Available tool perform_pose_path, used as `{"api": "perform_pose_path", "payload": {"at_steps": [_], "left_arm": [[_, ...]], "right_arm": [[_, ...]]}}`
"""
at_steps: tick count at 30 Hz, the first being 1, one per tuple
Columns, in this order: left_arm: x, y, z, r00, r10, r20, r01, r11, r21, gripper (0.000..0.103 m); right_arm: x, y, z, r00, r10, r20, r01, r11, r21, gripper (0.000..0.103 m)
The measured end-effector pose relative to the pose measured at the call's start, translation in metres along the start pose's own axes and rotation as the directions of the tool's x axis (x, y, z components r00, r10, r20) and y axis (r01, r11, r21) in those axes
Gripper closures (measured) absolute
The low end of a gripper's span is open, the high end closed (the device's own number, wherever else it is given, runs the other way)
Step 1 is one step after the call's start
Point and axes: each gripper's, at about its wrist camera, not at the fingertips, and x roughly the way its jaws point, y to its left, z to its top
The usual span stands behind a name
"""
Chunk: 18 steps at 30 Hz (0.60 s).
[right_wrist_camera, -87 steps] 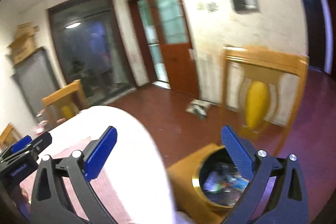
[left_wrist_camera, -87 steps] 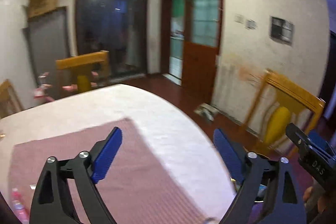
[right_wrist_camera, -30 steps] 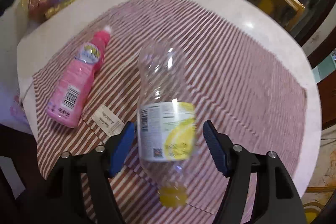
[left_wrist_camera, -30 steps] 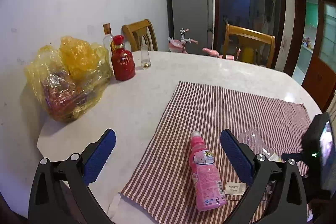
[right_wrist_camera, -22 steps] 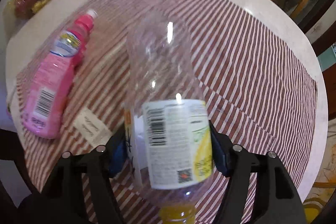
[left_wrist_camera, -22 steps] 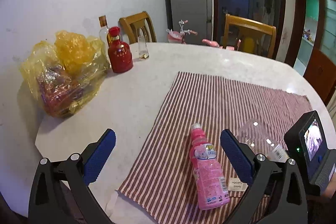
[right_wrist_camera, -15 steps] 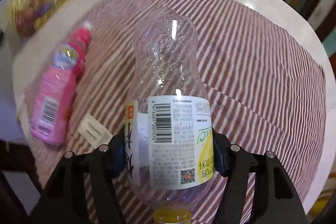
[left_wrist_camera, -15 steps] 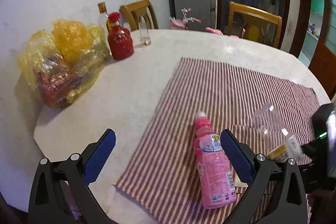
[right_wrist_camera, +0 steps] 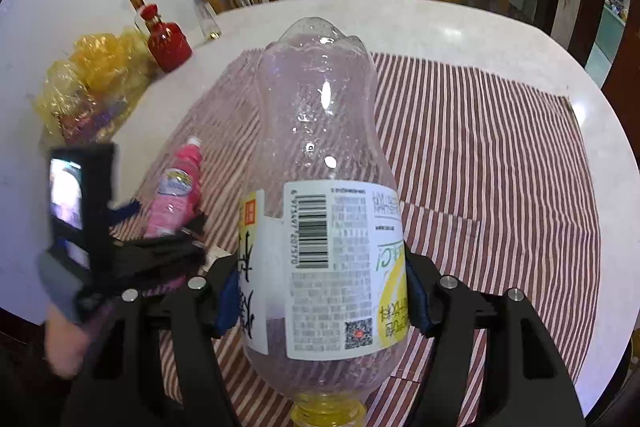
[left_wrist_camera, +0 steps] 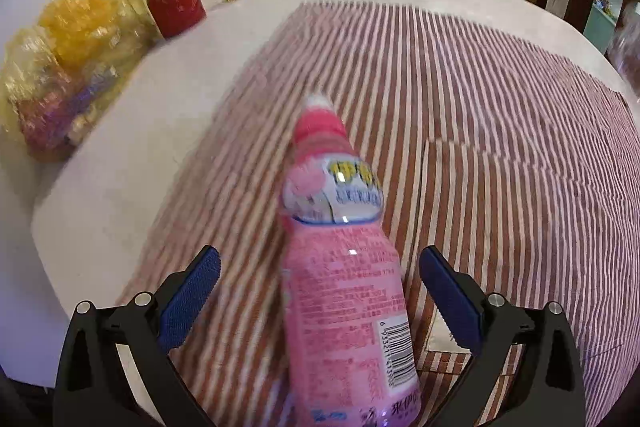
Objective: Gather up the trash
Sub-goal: 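Grasp the clear yellow-capped bottle with the right gripper while the left gripper grasps the pink bottle, then carry the clear bottle and pink bottle in both grippers to the black bin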
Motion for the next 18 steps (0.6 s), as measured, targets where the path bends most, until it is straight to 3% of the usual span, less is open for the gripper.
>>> {"api": "perform_pose_path", "payload": {"at_steps": [4, 6, 8, 9, 10, 14, 18], "left_arm": [[0.012, 0.008, -0.006, 0.998, -0.065, -0.014, 0.064, 0.997, -0.043, 0.005], [0.014, 0.013, -0.007, 0.993, -0.115, -0.015, 0.114, 0.992, -0.056, 0.009], [0.007, 0.013, -0.005, 0.993, -0.114, 0.024, 0.115, 0.993, -0.033, 0.052], [0.005, 0.013, -0.003, 0.994, -0.109, 0.030, 0.110, 0.994, -0.027, 0.052], [0.006, 0.014, -0.002, 0.987, -0.161, 0.019, 0.162, 0.986, -0.032, 0.052], [0.003, 0.012, -0.004, 0.981, -0.188, 0.042, 0.190, 0.981, -0.030, 0.052], [-0.020, 0.014, 0.002, 0.967, -0.226, 0.118, 0.231, 0.973, -0.026, 0.052]], "right_arm": [[-0.009, 0.002, 0.003, 1.000, 0.012, 0.025, -0.012, 1.000, 0.002, 0.039], [-0.009, 0.000, 0.004, 1.000, 0.011, 0.028, -0.011, 1.000, 0.006, 0.039], [-0.006, 0.002, 0.004, 1.000, 0.009, 0.025, -0.009, 1.000, 0.009, 0.039], [-0.005, 0.002, 0.004, 1.000, 0.008, 0.025, -0.009, 1.000, 0.012, 0.039], [-0.005, 0.002, 0.003, 1.000, 0.008, 0.025, -0.009, 1.000, 0.013, 0.039], [-0.008, 0.001, 0.003, 1.000, 0.006, 0.030, -0.007, 1.000, 0.016, 0.039], [-0.013, -0.004, 0.002, 0.999, -0.004, 0.045, 0.003, 1.000, 0.028, 0.039]]}}
